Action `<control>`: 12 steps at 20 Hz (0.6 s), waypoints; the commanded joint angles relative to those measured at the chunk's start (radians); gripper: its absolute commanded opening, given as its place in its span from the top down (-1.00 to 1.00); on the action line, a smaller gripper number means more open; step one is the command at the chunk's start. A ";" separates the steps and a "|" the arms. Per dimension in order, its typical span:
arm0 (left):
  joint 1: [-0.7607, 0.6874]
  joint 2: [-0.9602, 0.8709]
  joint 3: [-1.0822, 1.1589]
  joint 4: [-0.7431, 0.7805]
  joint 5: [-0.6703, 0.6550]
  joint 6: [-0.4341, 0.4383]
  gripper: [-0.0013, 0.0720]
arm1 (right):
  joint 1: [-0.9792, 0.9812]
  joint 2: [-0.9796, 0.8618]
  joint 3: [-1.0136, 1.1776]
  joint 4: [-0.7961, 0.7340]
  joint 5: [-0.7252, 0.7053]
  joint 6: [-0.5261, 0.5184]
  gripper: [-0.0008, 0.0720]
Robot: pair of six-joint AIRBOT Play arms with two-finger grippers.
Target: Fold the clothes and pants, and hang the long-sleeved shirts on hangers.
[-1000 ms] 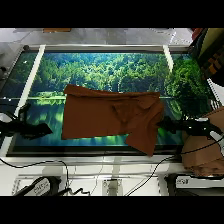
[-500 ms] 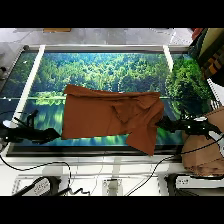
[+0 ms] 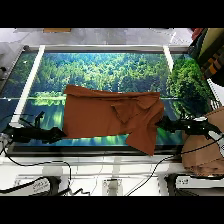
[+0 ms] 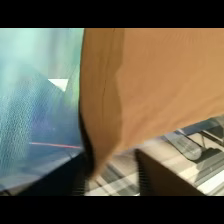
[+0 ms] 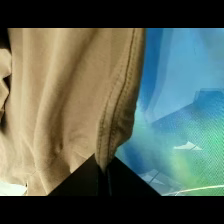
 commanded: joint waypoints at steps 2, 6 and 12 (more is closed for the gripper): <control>0.000 -0.026 -0.001 -0.025 0.019 0.031 0.48 | 0.000 0.004 0.001 -0.010 0.015 0.001 0.93; 0.000 -0.026 0.010 -0.045 0.036 0.039 0.94 | 0.000 0.013 0.002 -0.011 0.040 -0.001 0.93; 0.000 0.079 0.266 -0.085 -0.048 0.051 0.94 | 0.000 0.187 0.091 -0.030 0.175 -0.001 0.93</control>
